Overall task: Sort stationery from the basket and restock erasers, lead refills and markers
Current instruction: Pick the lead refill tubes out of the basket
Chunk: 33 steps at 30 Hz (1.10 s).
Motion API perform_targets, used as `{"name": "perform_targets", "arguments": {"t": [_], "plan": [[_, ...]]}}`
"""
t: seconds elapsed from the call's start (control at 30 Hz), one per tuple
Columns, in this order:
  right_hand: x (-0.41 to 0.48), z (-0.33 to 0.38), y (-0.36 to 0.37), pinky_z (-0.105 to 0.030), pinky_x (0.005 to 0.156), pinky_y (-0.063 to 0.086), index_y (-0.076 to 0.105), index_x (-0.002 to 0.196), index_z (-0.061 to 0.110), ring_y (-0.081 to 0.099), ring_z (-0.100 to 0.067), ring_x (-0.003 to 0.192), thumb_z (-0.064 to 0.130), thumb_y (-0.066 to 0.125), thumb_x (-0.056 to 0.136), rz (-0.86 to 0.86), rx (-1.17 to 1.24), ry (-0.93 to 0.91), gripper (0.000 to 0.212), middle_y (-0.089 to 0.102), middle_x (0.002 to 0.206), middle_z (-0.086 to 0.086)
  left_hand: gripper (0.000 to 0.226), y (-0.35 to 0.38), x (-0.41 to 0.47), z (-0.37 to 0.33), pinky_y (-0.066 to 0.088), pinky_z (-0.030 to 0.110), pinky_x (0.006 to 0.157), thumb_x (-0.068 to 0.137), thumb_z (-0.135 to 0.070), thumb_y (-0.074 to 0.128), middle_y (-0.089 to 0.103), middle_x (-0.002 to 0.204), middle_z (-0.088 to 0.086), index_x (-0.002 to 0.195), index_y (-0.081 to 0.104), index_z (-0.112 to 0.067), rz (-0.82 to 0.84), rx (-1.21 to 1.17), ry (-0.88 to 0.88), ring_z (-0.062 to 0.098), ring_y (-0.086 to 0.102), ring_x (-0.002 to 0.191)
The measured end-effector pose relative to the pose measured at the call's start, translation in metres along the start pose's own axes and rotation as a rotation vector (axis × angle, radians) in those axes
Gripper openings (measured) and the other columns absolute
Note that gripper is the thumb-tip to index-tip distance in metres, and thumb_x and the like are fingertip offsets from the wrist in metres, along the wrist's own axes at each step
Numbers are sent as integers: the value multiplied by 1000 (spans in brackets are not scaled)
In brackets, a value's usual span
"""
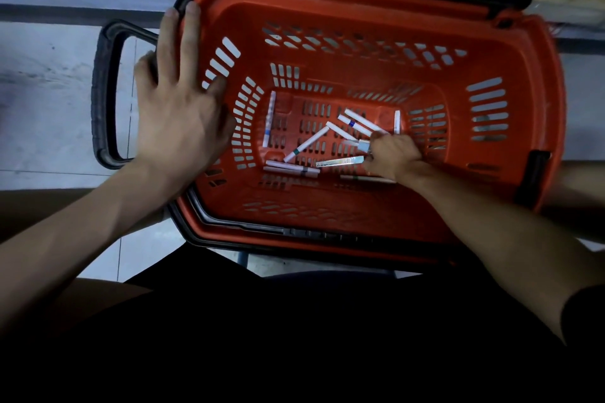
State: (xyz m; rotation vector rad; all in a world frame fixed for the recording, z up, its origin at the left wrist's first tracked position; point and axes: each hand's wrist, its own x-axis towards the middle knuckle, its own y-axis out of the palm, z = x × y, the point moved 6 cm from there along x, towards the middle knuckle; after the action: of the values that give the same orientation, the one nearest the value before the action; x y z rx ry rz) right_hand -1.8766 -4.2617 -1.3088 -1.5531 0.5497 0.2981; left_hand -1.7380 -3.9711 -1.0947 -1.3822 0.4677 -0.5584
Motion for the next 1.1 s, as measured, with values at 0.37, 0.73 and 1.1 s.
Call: {"name": "perform_targets", "arguments": {"t": [0.37,0.73,1.1], "plan": [[13,54,3,-35,63,43,39,139,1,70,-35,86,29,54,95,19,-69,-355,54,72,102,-15,42,0,1,0,29,61,110,93,-39,53,-3,168,22,118,65,-8,1,-17,15,44,1,155],[16,82,21,-35,61,42,35,145,-7,73,-31,90,-4,46,96,32,-371,-466,51,72,108,-13,40,0,1,0,29,59,110,95,-39,50,-2,168,23,115,65,-8,-11,-20,6,43,2,155],[15,54,-14,-37,66,55,38,142,-4,74,-31,87,6,48,96,-66,-350,-296,48,74,108,-11,45,3,19,3,28,63,112,90,-38,58,-3,168,21,125,63,-10,-5,-44,34,42,1,155]]}}
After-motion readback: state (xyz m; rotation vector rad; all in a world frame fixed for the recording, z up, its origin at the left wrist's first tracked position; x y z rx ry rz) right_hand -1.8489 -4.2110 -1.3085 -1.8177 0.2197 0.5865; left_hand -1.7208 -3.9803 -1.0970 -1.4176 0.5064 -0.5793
